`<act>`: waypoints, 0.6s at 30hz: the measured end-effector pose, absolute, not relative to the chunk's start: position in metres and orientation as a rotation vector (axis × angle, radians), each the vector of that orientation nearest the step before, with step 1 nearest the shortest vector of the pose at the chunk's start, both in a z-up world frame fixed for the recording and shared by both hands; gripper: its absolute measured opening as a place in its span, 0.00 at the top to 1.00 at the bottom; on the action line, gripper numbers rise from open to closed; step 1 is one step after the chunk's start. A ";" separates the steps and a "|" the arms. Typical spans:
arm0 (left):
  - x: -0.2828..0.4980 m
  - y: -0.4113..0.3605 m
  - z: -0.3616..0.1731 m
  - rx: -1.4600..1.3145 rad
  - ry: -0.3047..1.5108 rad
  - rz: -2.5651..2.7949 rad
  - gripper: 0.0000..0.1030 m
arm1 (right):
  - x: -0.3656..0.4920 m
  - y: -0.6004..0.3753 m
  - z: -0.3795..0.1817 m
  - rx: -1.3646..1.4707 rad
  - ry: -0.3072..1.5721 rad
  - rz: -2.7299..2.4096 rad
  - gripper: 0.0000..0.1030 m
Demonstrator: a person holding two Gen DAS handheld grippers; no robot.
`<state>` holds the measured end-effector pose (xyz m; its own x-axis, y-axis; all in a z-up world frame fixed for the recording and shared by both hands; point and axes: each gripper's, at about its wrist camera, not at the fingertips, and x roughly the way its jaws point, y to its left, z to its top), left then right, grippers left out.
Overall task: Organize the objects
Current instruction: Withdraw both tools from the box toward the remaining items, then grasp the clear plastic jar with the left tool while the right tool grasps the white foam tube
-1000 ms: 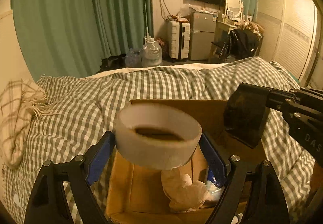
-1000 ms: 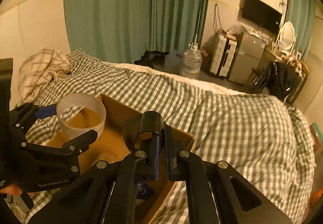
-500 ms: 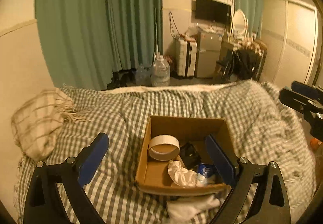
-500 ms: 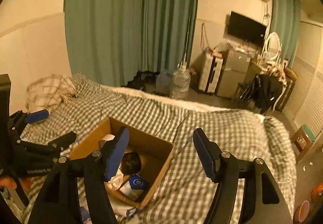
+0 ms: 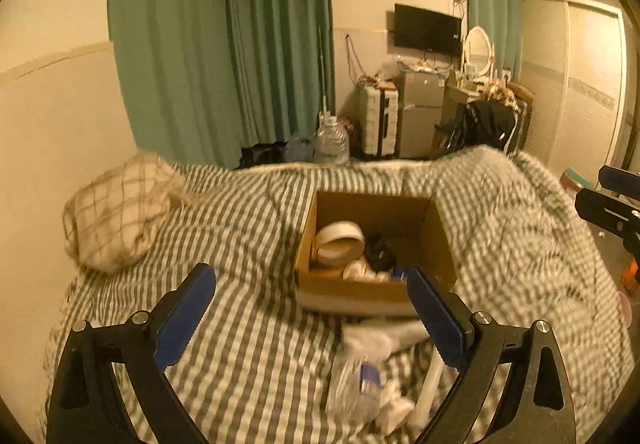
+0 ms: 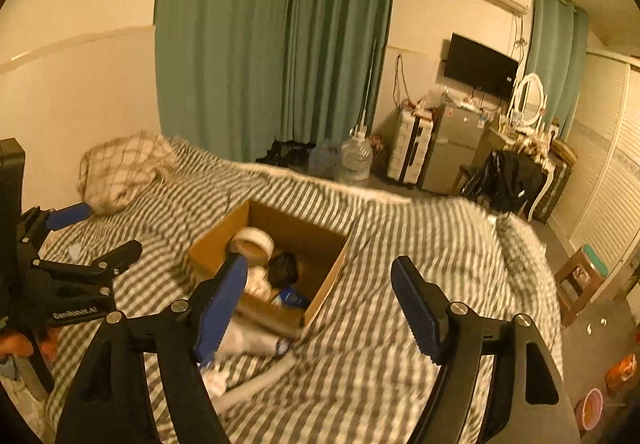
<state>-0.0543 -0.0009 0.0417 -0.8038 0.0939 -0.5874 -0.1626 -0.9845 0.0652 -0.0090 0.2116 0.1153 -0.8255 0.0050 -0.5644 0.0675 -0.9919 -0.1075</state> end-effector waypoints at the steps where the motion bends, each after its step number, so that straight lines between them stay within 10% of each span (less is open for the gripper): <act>1: -0.051 -0.001 0.031 -0.942 0.180 2.862 0.04 | -0.006 0.207 0.106 0.934 0.187 -2.956 0.28; 18: -0.062 0.024 -0.126 -1.366 0.221 2.664 0.04 | -0.034 0.180 -0.067 1.316 0.166 -2.814 0.28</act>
